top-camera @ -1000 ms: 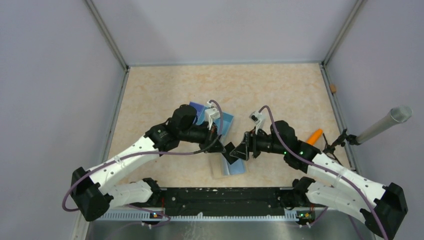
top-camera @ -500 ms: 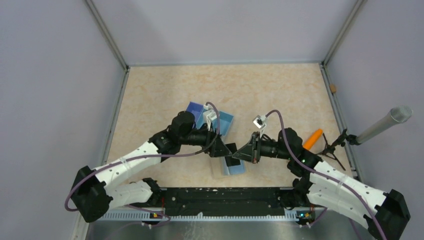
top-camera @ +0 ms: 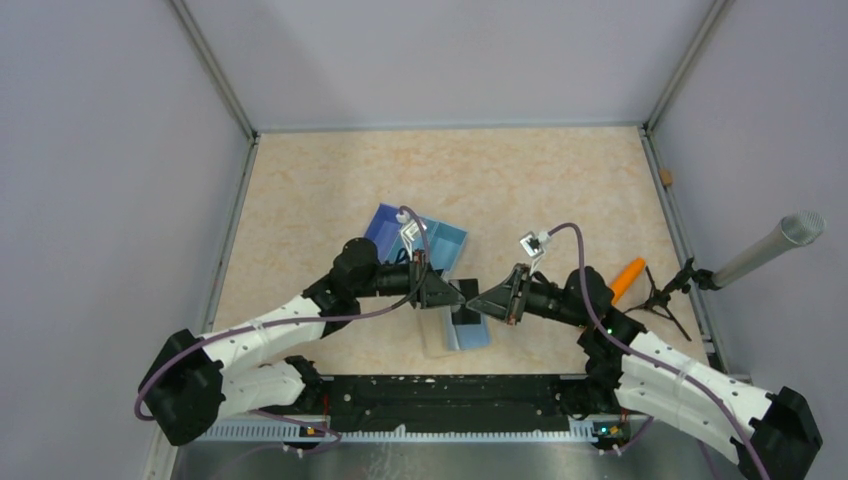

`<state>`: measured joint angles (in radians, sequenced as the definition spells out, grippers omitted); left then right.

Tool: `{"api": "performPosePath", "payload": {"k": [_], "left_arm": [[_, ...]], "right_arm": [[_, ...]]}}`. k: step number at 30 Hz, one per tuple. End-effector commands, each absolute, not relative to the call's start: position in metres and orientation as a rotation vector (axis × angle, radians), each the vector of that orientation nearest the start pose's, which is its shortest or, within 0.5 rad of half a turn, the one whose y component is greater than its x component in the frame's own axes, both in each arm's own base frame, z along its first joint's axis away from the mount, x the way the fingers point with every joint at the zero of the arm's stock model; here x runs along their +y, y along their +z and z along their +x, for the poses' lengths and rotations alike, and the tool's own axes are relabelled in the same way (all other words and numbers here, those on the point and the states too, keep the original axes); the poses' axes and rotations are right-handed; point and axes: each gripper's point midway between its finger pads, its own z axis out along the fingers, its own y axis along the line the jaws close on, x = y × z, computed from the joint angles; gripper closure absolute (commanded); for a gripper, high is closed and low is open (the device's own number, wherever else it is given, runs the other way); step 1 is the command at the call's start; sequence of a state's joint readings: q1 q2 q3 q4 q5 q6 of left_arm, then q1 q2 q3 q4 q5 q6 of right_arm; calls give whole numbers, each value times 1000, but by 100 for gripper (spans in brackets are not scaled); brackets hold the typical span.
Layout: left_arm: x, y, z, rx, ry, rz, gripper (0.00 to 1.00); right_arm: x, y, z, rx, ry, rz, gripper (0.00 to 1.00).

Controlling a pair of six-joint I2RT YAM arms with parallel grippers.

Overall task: Put the credit cards into the card holder
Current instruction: Insert the credit card into the card holder.

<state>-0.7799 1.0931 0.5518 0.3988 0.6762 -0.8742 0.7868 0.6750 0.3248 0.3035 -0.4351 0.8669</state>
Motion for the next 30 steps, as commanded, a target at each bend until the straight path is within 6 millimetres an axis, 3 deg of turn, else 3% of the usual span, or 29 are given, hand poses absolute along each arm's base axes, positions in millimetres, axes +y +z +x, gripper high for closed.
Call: {"api": "performPosePath", "payload": {"k": [1,2,4,5,7,9,11,18,24,30], "left_arm": [[-327,238,132,1880,-1807,484,96],[-326,234,134,1899,-1792,458,100],[-323,225,141,1946,-1728,406,100],[-321,218,146,1979,-1681,365,100],[-315,202,151,2054,-1597,289,100],[-312,194,154,2090,-1560,221,100],[-314,186,153,2120,-1542,178,100],[-333,149,140,2330,-1442,152,100],[-345,129,141,2415,-1359,177,100],[-339,107,149,2480,-1229,143,100]], "right_arm": [[272,224,135,1831,1541,-289,99],[269,216,141,1880,1476,-257,92],[256,199,157,2000,1297,-181,61],[247,187,163,2064,1199,-139,51],[227,164,173,2170,1017,-37,39],[204,143,180,2260,853,86,34],[189,127,182,2317,749,147,33],[166,88,175,2457,578,245,37],[167,67,167,2511,575,229,45],[177,56,168,2512,621,198,52]]}}
